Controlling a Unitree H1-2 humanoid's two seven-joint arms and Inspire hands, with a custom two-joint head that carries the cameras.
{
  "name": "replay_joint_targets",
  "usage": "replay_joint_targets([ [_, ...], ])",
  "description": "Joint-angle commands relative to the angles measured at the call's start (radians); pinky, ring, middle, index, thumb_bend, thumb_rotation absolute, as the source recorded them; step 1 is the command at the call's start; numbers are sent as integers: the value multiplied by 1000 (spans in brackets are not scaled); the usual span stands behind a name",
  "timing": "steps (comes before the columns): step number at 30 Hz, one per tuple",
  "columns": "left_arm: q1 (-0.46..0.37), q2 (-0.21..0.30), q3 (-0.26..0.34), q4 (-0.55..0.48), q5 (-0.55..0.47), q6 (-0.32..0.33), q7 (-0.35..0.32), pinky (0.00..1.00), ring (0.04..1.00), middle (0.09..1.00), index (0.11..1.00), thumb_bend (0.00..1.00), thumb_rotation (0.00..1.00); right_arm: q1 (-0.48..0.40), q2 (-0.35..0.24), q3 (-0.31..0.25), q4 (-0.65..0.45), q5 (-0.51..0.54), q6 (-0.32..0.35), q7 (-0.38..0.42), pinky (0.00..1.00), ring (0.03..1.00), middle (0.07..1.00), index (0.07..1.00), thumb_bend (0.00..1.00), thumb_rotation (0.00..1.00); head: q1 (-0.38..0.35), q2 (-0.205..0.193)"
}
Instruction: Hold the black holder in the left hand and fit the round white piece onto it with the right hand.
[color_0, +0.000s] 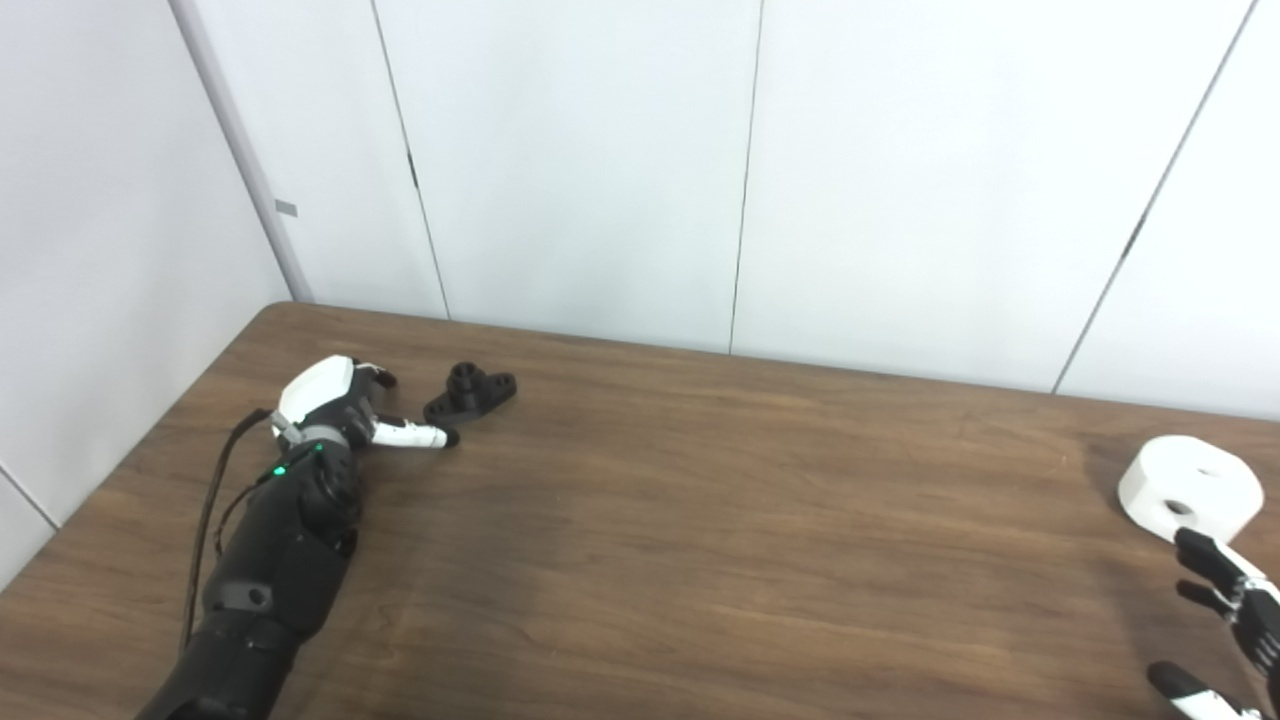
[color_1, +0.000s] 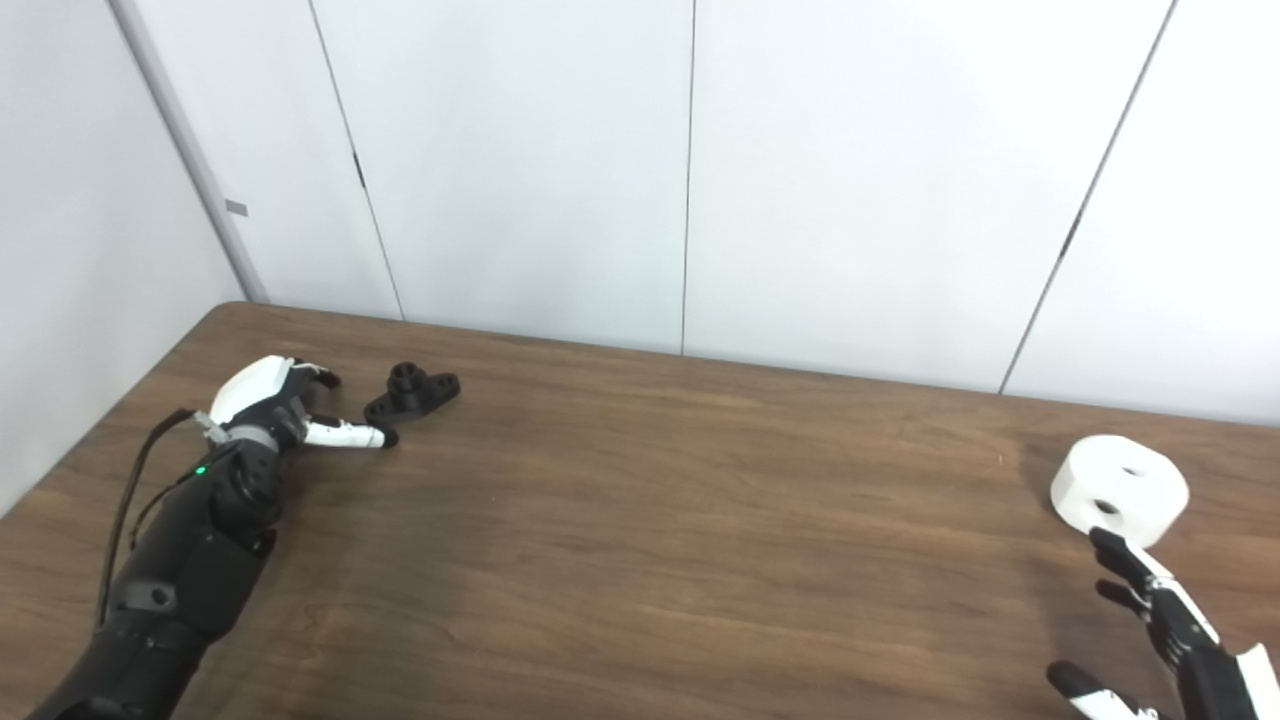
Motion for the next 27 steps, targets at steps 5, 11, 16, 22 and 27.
replay_joint_targets([
  [5, -30, -21, -59, 51, -75, -23, -12, 1000, 1000, 1000, 806, 990, 281, 70, 42, 15, 36, -33, -34, -12, 709, 833, 848, 817, 814, 684, 0, 4],
  [11, -38, -32, -87, 71, -100, -26, 11, 1000, 1000, 1000, 805, 992, 283, 68, 45, 15, 39, -28, -34, -8, 701, 827, 849, 815, 847, 706, -2, 1],
  [16, -40, -40, -102, 78, -125, -40, 38, 1000, 1000, 1000, 794, 1000, 290, 68, 46, 14, 36, -29, -33, -8, 693, 824, 845, 811, 860, 707, -6, 1],
  [22, -41, -45, -135, 90, -127, -67, 80, 1000, 1000, 1000, 777, 1000, 282, 71, 50, 13, 27, -43, -25, -12, 701, 828, 848, 813, 872, 728, -6, 0],
  [27, -31, -56, -159, 89, -129, -104, 127, 1000, 1000, 1000, 759, 999, 267, 69, 52, 13, 27, -42, -31, -11, 711, 837, 855, 820, 850, 715, -7, 1],
])
